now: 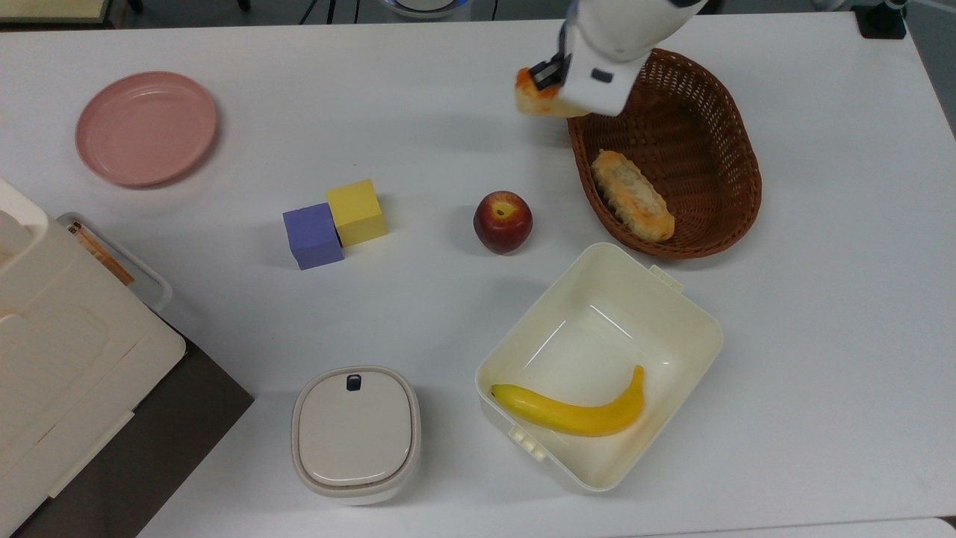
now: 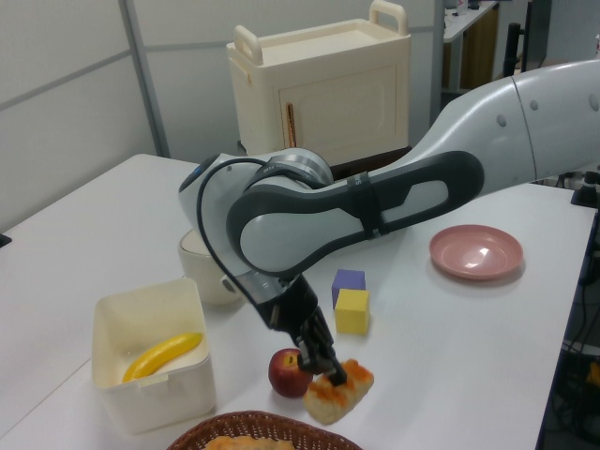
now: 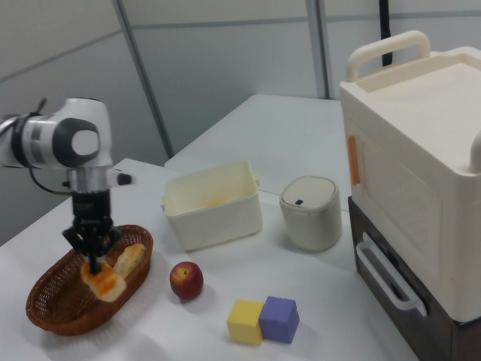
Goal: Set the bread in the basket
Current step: 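Carry the bread piece over the wicker basket and lower it, then open the gripper to release the bread into the basket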
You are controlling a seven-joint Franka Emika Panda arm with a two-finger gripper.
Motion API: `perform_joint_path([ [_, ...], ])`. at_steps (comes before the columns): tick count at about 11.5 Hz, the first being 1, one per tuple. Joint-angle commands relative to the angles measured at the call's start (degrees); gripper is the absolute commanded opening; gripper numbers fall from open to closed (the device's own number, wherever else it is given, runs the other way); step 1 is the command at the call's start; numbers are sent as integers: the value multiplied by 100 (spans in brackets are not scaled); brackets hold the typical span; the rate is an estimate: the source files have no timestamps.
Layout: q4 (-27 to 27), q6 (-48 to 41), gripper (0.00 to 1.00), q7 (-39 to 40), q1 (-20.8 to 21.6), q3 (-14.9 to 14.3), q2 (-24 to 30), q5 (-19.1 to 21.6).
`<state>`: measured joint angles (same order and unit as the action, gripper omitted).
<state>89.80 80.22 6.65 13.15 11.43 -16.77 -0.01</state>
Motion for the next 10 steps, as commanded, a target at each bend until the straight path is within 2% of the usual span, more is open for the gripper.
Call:
perform_joint_path([
  [1,-59,824,11,-1352,30,508,69,299],
  [2,-42,1264,67,-1890,39,579,69,282],
  [3,-50,1460,100,-2356,47,580,60,213],
  [6,-321,1409,100,-2352,-58,501,95,-94],
  [8,-515,1409,100,-2343,-390,369,104,-429],
  [10,-534,1418,100,-1933,-812,342,200,-700],
])
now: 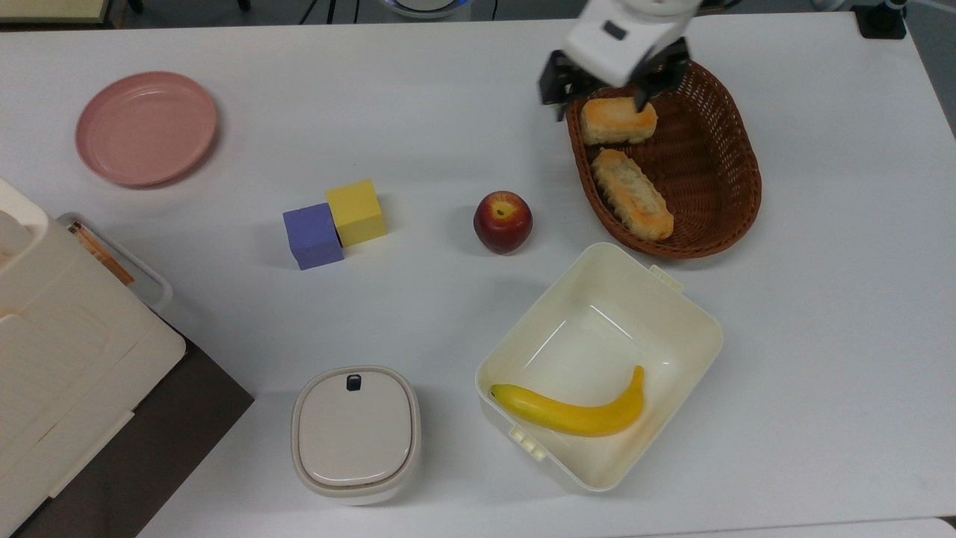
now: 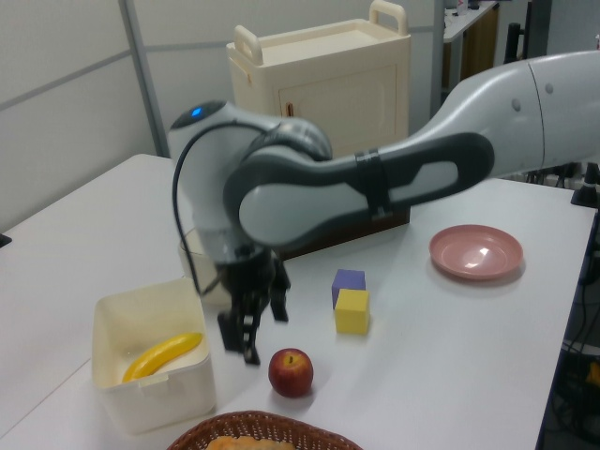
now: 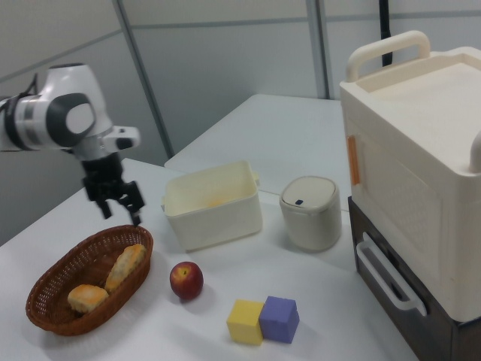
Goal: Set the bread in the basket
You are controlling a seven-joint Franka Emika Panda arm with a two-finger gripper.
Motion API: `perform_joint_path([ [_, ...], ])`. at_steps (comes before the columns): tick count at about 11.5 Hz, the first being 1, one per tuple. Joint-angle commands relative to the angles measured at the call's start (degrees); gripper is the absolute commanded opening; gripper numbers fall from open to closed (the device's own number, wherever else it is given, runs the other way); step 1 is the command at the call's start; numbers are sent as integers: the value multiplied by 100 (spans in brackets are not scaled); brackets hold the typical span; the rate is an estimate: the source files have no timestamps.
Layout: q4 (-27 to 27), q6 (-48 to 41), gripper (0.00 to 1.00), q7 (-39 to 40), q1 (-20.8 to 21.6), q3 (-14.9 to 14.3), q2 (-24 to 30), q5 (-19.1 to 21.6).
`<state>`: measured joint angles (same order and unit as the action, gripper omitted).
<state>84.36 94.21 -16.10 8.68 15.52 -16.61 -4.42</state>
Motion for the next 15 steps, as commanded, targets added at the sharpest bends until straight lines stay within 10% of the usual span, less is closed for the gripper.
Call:
perform_joint_path([
  [1,10,18,100,536,-654,-67,271,-322],
  [6,19,18,100,1406,-2184,-75,580,-279],
  [10,28,18,100,1953,-1677,-1207,589,-218],
  [15,19,36,100,2401,-1729,-1227,650,-218],
])
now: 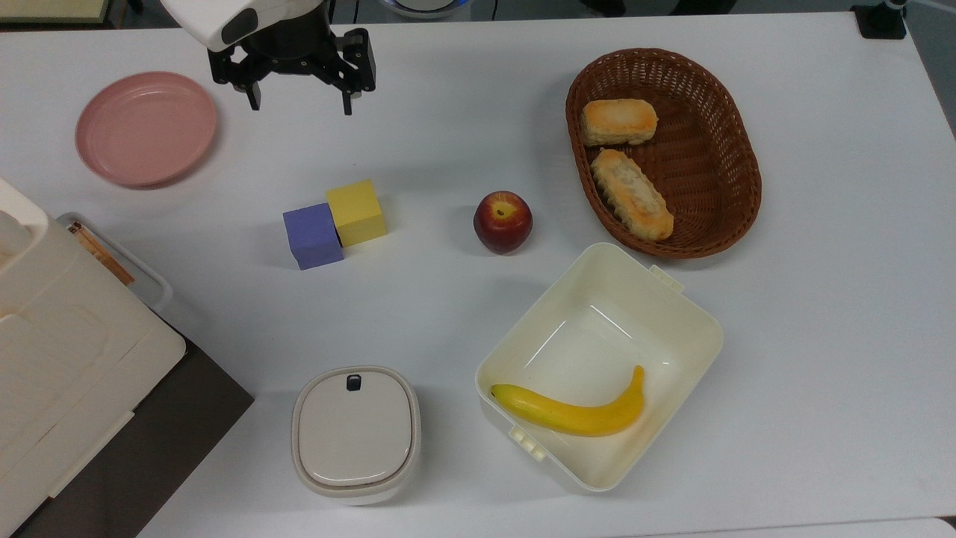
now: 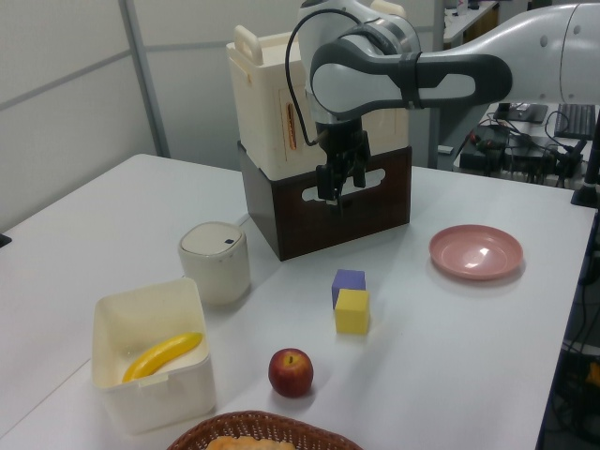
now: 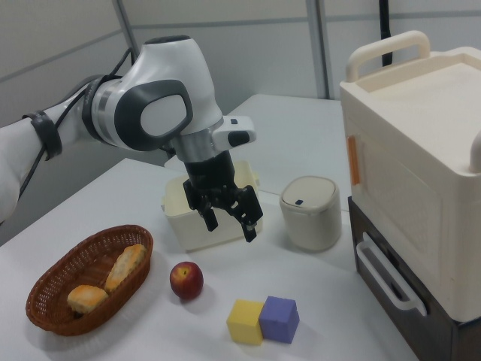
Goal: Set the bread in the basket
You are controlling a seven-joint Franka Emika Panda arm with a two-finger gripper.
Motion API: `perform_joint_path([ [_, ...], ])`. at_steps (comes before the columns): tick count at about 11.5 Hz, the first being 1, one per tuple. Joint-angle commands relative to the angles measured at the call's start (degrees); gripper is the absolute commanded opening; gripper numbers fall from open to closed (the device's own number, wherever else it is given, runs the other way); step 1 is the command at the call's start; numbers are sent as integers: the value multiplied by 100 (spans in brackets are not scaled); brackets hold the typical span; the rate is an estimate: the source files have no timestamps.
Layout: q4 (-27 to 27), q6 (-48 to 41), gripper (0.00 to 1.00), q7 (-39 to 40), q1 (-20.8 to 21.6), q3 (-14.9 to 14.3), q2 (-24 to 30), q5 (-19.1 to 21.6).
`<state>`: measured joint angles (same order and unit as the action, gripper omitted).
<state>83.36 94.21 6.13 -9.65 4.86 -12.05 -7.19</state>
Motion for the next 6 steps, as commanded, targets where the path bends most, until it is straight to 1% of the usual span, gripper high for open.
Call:
perform_joint_path([
  [1,119,27,100,178,103,-161,203,60],
  [6,136,62,100,135,121,-152,176,69],
])
